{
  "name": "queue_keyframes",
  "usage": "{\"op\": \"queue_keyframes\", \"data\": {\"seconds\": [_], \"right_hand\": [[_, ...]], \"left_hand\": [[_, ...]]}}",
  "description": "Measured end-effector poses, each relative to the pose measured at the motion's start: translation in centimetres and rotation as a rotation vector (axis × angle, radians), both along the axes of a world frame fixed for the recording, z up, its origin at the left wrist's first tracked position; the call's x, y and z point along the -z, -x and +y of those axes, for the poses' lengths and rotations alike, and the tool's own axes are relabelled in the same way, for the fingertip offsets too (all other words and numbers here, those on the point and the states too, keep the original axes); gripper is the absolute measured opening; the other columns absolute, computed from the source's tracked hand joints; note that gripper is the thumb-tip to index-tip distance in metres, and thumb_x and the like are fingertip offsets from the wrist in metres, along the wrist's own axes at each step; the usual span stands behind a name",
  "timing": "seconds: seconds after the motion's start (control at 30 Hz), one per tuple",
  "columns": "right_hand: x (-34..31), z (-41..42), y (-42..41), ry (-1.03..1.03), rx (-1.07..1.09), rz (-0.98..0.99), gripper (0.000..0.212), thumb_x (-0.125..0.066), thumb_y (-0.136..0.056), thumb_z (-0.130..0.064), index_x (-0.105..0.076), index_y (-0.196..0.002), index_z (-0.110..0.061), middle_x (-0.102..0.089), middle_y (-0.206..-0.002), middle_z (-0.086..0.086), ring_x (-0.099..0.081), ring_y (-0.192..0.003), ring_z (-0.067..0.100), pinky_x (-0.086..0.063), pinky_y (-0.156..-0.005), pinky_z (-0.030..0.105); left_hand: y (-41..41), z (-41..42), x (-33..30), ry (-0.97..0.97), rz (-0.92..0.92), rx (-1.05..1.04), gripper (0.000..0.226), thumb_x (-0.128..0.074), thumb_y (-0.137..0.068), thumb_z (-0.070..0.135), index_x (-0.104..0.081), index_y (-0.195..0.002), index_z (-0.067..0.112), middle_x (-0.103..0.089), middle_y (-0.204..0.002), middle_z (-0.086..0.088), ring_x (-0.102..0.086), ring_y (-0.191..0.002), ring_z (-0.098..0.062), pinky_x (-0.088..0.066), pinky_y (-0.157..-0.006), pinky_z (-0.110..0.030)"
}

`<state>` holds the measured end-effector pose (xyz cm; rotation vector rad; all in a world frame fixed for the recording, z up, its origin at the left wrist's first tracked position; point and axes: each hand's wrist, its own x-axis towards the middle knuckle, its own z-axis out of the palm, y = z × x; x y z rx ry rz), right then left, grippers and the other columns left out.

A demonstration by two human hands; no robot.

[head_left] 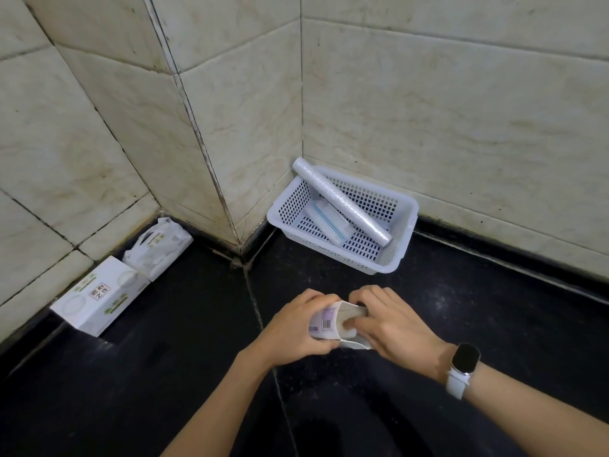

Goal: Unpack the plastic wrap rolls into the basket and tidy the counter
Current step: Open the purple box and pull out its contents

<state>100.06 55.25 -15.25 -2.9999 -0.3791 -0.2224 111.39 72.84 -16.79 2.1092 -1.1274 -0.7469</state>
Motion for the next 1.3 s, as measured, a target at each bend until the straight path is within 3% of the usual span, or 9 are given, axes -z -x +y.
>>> {"op": "queue_keyframes", "data": {"seconds": [0.13, 0.23, 0.4, 0.5, 0.67, 0.83, 1.0, 1.13, 1.3], "right_hand": [[0.3, -1.4, 1.0, -0.15, 0.085, 0.071, 0.021, -0.061, -0.081, -0.017, -0.059, -0.101, -0.02, -0.053, -0.126, 0.013, -0.052, -0.108, 0.023, -0.052, -0.081, 0.03], [1.0, -2.1, 1.7, -0.352, 0.156, 0.277, 0.03, -0.046, -0.084, -0.016, -0.054, -0.113, -0.022, -0.038, -0.14, 0.0, -0.05, -0.115, 0.017, -0.044, -0.092, 0.022], [2.1, -0.5, 0.4, -0.76, 0.466, 0.324, 0.01, -0.054, -0.086, -0.028, -0.047, -0.083, -0.034, -0.049, -0.095, -0.011, -0.052, -0.082, 0.009, -0.039, -0.071, 0.015], [2.7, -0.1, -1.0, -0.93, 0.632, 0.408, 0.028, -0.058, -0.085, -0.018, -0.042, -0.106, -0.028, -0.052, -0.096, -0.004, -0.052, -0.082, 0.012, -0.041, -0.069, 0.017], [1.9, -2.9, -2.5, -0.942, 0.699, 0.462, 0.013, -0.055, -0.086, -0.012, -0.055, -0.096, -0.02, -0.059, -0.096, 0.002, -0.055, -0.088, 0.015, -0.042, -0.076, 0.027], [0.7, -6.7, -4.6, -1.029, 0.801, 0.184, 0.008, -0.053, -0.087, -0.007, -0.054, -0.093, -0.011, -0.056, -0.085, 0.003, -0.05, -0.073, 0.011, -0.039, -0.061, 0.023], [1.7, -7.9, -10.4, -1.198, 0.945, -0.025, 0.021, -0.052, -0.088, -0.012, -0.054, -0.107, -0.005, -0.056, -0.096, 0.009, -0.053, -0.083, 0.021, -0.046, -0.063, 0.028], [3.8, -7.7, -16.8, -1.151, 0.972, 0.058, 0.027, -0.047, -0.086, -0.003, -0.051, -0.111, 0.003, -0.053, -0.09, 0.013, -0.053, -0.074, 0.021, -0.051, -0.063, 0.035], [6.9, -6.6, -21.8, -1.256, 0.948, 0.244, 0.034, -0.046, -0.086, 0.0, -0.043, -0.12, 0.002, -0.046, -0.107, 0.014, -0.052, -0.096, 0.03, -0.053, -0.079, 0.042]], "left_hand": [[-1.0, 0.3, 0.6, -0.051, -0.159, -0.047, 0.062, -0.069, -0.072, 0.038, -0.042, -0.128, 0.035, -0.043, -0.124, 0.011, -0.043, -0.111, -0.009, -0.04, -0.092, -0.027], [-1.5, 0.4, 1.0, -0.074, -0.25, -0.066, 0.064, -0.067, -0.073, 0.04, -0.04, -0.13, 0.034, -0.043, -0.124, 0.008, -0.041, -0.11, -0.011, -0.032, -0.089, -0.021], [-1.1, -0.1, 1.8, -0.081, -0.286, -0.075, 0.064, -0.065, -0.072, 0.044, -0.04, -0.13, 0.034, -0.044, -0.121, 0.007, -0.04, -0.107, -0.012, -0.028, -0.09, -0.021], [-1.2, -0.4, 2.3, -0.087, -0.345, -0.111, 0.063, -0.063, -0.07, 0.048, -0.04, -0.128, 0.037, -0.043, -0.118, 0.006, -0.039, -0.106, -0.012, -0.026, -0.096, -0.025], [-2.8, -0.1, 3.6, -0.241, -0.375, -0.208, 0.063, -0.058, -0.068, 0.051, -0.038, -0.127, 0.037, -0.044, -0.113, 0.005, -0.042, -0.104, -0.016, -0.026, -0.097, -0.033], [-5.7, -0.2, 5.3, -0.448, -0.25, -0.177, 0.071, -0.053, -0.075, 0.052, -0.028, -0.138, 0.031, -0.044, -0.122, 0.0, -0.044, -0.11, -0.021, -0.032, -0.095, -0.038], [-7.6, -1.1, 6.9, -0.487, -0.115, -0.12, 0.075, -0.051, -0.082, 0.05, -0.018, -0.145, 0.026, -0.039, -0.138, -0.002, -0.041, -0.123, -0.023, -0.035, -0.103, -0.043], [-7.8, -1.1, 8.5, -0.439, -0.135, -0.183, 0.075, -0.049, -0.082, 0.055, -0.016, -0.145, 0.03, -0.037, -0.139, -0.002, -0.04, -0.122, -0.022, -0.033, -0.102, -0.041], [-7.8, -0.6, 10.2, -0.399, -0.263, -0.304, 0.078, -0.042, -0.081, 0.063, -0.014, -0.145, 0.03, -0.036, -0.138, -0.001, -0.038, -0.122, -0.02, -0.032, -0.1, -0.037]]}}
